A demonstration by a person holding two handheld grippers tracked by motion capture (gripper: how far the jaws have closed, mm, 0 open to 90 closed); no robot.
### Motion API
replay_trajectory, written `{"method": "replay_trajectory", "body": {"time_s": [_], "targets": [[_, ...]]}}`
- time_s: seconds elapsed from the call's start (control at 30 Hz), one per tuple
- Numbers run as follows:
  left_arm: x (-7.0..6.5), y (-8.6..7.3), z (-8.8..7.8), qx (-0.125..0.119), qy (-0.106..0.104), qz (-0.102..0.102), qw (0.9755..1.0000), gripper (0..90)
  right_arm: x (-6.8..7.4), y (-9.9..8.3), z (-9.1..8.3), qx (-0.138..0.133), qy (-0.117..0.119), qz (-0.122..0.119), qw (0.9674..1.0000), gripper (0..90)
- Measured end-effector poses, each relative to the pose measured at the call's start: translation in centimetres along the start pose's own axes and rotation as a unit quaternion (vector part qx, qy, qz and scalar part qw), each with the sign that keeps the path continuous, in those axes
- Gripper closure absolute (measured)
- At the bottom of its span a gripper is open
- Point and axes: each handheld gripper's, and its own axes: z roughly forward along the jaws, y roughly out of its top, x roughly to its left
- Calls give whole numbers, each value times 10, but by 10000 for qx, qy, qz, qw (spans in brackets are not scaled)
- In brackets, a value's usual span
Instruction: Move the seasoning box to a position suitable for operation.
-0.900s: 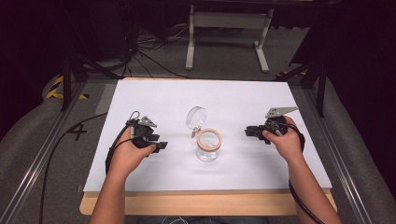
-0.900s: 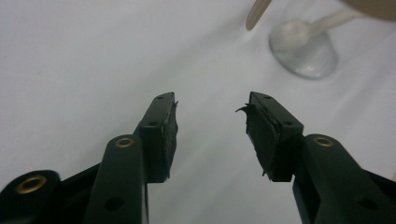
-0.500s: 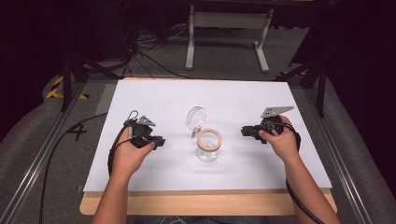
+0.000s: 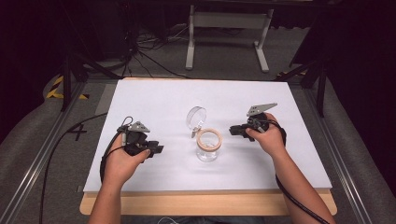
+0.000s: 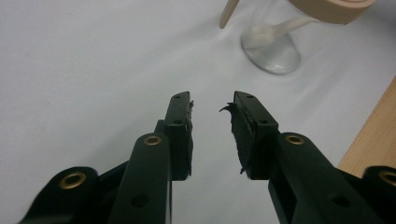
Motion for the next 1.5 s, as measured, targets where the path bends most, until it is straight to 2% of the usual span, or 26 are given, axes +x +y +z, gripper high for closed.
{"method": "replay_trajectory", "body": {"time_s": [0.2,0.27,0.43,0.6,0.77,0.93,1.07,1.17,1.5], "targets": [[-1,-2,-3,12,-4,-9,10000,677,0,-1,19,205,95,-36,9997,829],[-2,-3,-1,35,-12,-47,10000,683,3,-1,26,228,154,-98,9996,834],[-4,-2,2,82,-42,11,10000,676,12,0,36,299,256,-258,9989,840],[-4,-2,5,124,-73,-22,9999,670,13,-1,38,306,244,-268,9989,852],[-2,-2,5,105,-60,-11,9999,670,18,0,42,315,305,-379,9983,863],[-1,-2,3,22,63,32,10000,636,20,1,43,314,393,-372,9980,868],[0,-3,3,52,48,18,10000,636,23,2,42,319,503,-368,9975,891],[0,-2,3,47,63,14,10000,636,25,2,42,352,439,-426,9975,897],[3,4,7,3,-30,40,10000,638,28,-3,40,412,469,-375,9973,900]]}}
